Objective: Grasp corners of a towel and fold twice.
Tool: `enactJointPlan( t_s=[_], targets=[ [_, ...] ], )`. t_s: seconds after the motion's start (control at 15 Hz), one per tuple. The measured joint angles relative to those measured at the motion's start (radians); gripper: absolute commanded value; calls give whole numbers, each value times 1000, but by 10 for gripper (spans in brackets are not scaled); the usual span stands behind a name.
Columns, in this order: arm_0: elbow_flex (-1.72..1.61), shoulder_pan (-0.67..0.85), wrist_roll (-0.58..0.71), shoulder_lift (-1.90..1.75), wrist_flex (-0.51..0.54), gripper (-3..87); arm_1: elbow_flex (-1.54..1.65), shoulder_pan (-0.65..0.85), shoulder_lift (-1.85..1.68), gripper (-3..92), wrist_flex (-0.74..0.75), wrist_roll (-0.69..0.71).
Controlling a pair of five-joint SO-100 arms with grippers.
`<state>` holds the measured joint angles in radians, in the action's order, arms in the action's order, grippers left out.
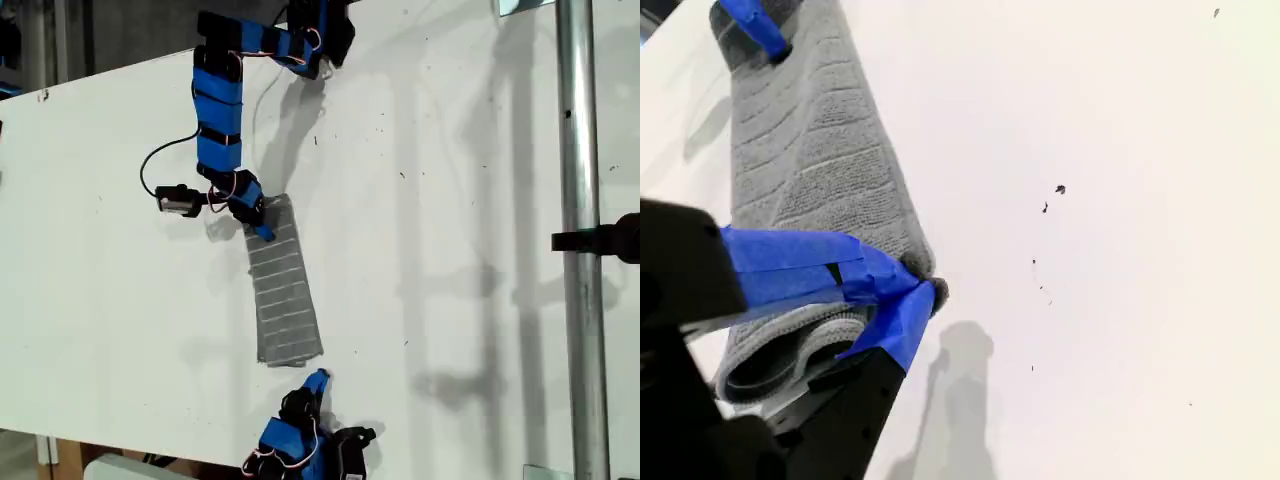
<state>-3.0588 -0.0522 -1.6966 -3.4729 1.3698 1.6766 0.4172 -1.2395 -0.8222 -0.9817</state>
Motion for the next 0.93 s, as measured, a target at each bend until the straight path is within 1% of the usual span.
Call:
enactJointPlan(
  t_s=[0.07, 0.33, 0.47, 0.53, 0.6, 0.67, 0.8, 0.87, 0.93],
  targets=[
    [0, 0, 0, 0, 0, -26, -31, -2, 14, 7, -28, 0],
    [0, 0, 6, 0, 0, -26, -55, -14, 23, -2, -101, -9],
    [0, 0, 6, 0, 0, -26, -55, -18, 8, -2, -225, -49],
    [0, 0, 12, 0, 3, -26, -41, -23, -26, -2, -331, -77],
    [0, 0, 15, 0, 3, -26, 2, -29, -98, -2, -449, -107],
    [0, 0, 15, 0, 3, -26, 86, -41, -230, -2, -529, -144],
    [0, 0, 15, 0, 3, -25, 225, -86, -601, -2, -730, -236],
    [0, 0, 15, 0, 3, -25, 267, -101, -805, -2, -782, -259],
    [0, 8, 25, 0, 3, -26, 278, -112, -943, -2, -782, -268]
  ],
)
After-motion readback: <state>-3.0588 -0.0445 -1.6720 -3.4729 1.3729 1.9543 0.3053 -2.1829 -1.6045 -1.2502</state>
